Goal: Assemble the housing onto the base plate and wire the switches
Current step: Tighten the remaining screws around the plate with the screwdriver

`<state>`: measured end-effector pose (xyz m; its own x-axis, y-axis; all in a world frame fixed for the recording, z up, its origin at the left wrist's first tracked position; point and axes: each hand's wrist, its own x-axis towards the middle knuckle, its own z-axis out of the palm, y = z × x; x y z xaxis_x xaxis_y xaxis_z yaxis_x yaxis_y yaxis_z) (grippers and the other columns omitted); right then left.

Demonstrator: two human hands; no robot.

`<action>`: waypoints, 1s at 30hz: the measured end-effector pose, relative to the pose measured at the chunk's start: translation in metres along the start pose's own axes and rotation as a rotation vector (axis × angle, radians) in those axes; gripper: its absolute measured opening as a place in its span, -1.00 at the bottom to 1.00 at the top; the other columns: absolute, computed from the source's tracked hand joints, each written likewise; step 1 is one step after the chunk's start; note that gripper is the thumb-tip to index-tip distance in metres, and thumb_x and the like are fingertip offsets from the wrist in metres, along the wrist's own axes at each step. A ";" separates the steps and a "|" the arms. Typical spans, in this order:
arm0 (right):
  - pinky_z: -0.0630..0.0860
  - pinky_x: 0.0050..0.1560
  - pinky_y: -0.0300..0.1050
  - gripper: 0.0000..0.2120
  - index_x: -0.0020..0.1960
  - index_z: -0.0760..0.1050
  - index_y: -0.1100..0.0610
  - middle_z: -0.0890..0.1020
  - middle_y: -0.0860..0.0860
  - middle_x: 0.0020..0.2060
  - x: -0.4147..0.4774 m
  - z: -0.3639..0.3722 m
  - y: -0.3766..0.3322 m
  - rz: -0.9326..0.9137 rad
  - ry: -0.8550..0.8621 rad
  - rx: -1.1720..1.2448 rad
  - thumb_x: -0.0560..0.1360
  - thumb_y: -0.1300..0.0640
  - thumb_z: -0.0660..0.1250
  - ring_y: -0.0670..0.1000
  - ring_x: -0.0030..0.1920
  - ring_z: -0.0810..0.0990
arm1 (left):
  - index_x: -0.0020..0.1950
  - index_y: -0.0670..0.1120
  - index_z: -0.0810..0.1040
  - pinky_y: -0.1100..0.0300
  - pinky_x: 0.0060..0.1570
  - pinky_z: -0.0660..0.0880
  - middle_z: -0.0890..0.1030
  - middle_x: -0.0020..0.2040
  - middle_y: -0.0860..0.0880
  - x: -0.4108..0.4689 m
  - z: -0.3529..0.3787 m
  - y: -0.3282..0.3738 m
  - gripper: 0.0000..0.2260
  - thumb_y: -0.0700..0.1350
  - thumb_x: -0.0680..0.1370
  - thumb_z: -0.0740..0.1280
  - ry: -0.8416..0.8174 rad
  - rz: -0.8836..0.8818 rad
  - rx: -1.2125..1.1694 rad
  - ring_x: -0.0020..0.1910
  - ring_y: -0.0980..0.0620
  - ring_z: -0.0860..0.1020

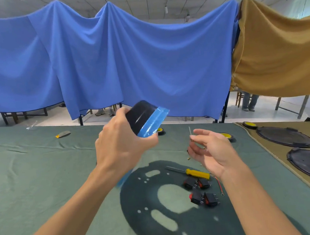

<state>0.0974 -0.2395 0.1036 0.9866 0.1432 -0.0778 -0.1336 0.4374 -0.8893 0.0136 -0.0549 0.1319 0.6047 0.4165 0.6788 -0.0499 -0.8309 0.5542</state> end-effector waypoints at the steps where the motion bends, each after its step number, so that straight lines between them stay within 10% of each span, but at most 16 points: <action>1: 0.59 -0.19 -0.06 -0.82 0.01 0.52 0.19 0.57 0.11 -0.18 -0.003 -0.002 -0.003 -0.030 -0.012 -0.011 0.51 0.41 0.30 0.07 -0.24 0.57 | 0.02 0.11 0.44 0.12 -0.16 0.42 0.53 -0.22 0.22 0.004 -0.006 0.003 -0.47 0.26 0.15 0.46 -0.001 -0.053 -0.095 -0.18 0.03 0.52; 8: 0.60 -0.29 -0.16 -0.82 0.05 0.50 0.25 0.56 0.14 -0.18 -0.027 -0.001 -0.025 -0.223 -0.164 -0.107 0.50 0.44 0.31 0.00 -0.34 0.63 | -0.24 -0.13 0.68 -0.02 -0.44 0.58 0.69 -0.31 -0.09 0.024 -0.051 -0.002 -0.74 0.05 0.30 0.56 -0.279 -0.601 -0.710 -0.46 -0.06 0.62; 12: 0.57 -0.28 -0.22 -0.85 0.00 0.52 0.22 0.59 0.12 -0.24 -0.033 0.011 -0.039 -0.358 -0.165 -0.258 0.50 0.42 0.33 -0.04 -0.34 0.60 | 0.05 -0.08 0.65 -0.07 -0.11 0.60 0.69 -0.03 -0.12 0.020 -0.054 -0.030 -0.56 0.14 0.28 0.52 -0.553 -0.877 -0.865 -0.18 -0.15 0.64; 26: 0.62 -0.09 0.03 -0.83 -0.10 0.60 0.06 0.68 -0.03 -0.23 -0.029 0.050 -0.011 -0.523 -0.336 -0.961 0.43 0.32 0.38 -0.03 -0.20 0.66 | -0.19 -0.12 0.67 0.03 -0.37 0.59 0.66 -0.17 -0.17 -0.015 -0.004 -0.095 -0.54 0.19 0.11 0.55 -0.853 -1.007 -0.876 -0.37 -0.15 0.63; 30: 0.59 -0.15 -0.20 -0.79 -0.07 0.59 0.06 0.67 -0.05 -0.23 -0.016 0.064 0.008 -0.561 -0.438 -1.158 0.44 0.35 0.35 -0.05 -0.17 0.64 | -0.15 -0.10 0.70 0.05 -0.25 0.58 0.67 -0.10 -0.17 -0.016 0.008 -0.113 -0.46 0.26 0.08 0.59 -0.906 -1.011 -0.848 -0.28 -0.16 0.62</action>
<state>0.0746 -0.1816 0.1263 0.7425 0.5571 0.3719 0.6409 -0.4294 -0.6363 0.0153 0.0294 0.0544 0.8966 0.0404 -0.4410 0.4250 0.2015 0.8825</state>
